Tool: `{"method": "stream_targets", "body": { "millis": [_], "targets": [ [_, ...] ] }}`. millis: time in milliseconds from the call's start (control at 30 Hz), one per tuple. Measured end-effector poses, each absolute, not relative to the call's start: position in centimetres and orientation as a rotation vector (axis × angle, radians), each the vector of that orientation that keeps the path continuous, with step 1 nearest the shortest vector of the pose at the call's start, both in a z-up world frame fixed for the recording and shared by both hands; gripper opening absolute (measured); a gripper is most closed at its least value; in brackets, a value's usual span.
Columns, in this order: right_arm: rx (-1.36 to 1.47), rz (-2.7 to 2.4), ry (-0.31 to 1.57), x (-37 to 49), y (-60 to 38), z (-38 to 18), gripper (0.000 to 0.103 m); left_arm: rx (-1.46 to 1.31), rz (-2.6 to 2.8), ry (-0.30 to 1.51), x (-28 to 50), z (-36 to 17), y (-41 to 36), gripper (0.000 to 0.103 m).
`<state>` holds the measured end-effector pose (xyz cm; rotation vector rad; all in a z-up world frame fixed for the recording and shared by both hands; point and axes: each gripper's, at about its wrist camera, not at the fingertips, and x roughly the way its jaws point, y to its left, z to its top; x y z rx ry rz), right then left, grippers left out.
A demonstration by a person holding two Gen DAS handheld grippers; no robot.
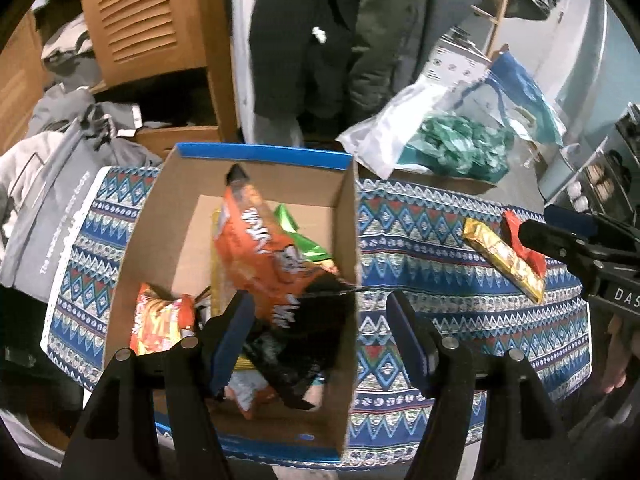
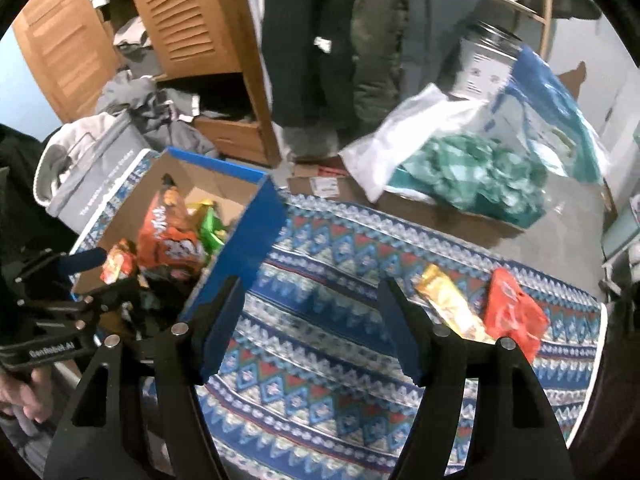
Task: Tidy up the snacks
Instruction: 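Move both tools back over the yellow bar and red bag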
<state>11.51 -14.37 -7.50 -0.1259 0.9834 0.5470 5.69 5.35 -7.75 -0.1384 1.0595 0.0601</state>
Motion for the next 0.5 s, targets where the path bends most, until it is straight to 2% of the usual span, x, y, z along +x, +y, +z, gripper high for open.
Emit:
{"method": "stream_targets", "body": {
  "millis": [500],
  "targets": [
    [-0.092,0.429,1.016,10.8,-23.7,-9.6,0.070,-0.056,-0.017,1.093,6.6,-8.0,-1.4,0.070]
  ]
}}
